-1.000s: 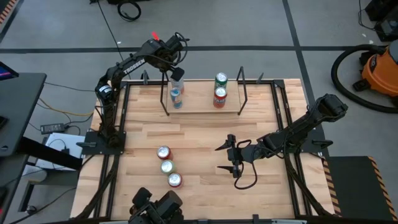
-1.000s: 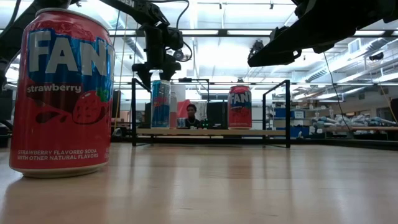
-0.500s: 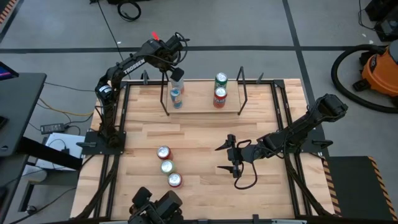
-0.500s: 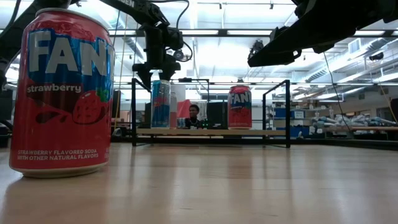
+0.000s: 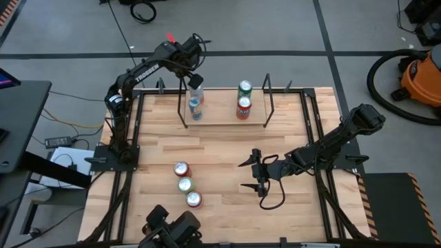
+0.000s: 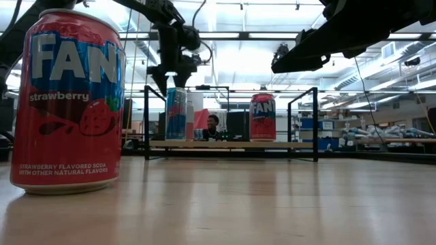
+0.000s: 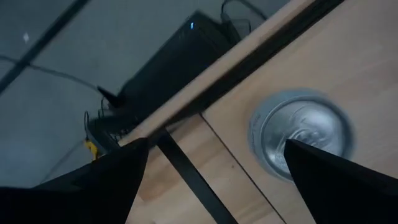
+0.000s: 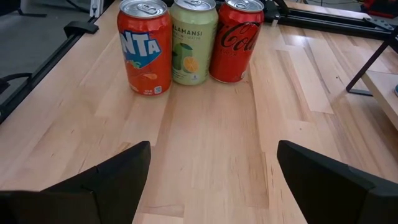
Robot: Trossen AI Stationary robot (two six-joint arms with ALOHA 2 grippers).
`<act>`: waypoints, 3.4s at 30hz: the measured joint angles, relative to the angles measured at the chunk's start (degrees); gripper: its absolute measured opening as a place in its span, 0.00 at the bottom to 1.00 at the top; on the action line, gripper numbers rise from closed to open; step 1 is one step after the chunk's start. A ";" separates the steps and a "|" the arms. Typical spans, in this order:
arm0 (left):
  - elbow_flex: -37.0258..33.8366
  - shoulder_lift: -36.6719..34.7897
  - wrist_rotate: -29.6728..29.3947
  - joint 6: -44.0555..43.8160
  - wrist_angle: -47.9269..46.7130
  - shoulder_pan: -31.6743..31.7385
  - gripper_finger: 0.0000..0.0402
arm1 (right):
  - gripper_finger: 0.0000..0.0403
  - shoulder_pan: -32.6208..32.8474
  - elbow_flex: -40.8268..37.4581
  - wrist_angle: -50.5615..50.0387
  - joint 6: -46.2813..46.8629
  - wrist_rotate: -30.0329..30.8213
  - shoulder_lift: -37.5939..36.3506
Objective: Place canned beverage on shelf
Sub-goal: Put the red-black soda can on the shelf
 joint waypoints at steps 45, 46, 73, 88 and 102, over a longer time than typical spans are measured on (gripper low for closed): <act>5.16 3.39 7.29 29.74 -0.53 -4.65 0.97 | 0.90 0.00 -0.01 -0.07 0.09 -1.11 0.00; 5.16 3.60 7.28 29.91 -0.24 -4.71 0.97 | 0.90 0.00 -0.01 -0.11 0.09 -1.11 0.00; 5.18 2.76 7.52 30.37 -1.66 -5.38 0.97 | 0.90 0.00 -0.02 -0.55 0.10 -1.09 0.00; 5.66 1.61 6.93 29.62 -9.95 -8.70 0.97 | 0.90 0.00 -0.01 -0.90 0.11 -1.07 0.00; 5.69 -5.78 6.64 22.65 -10.49 -20.18 0.97 | 0.90 0.00 -0.01 -1.36 0.31 -1.05 0.00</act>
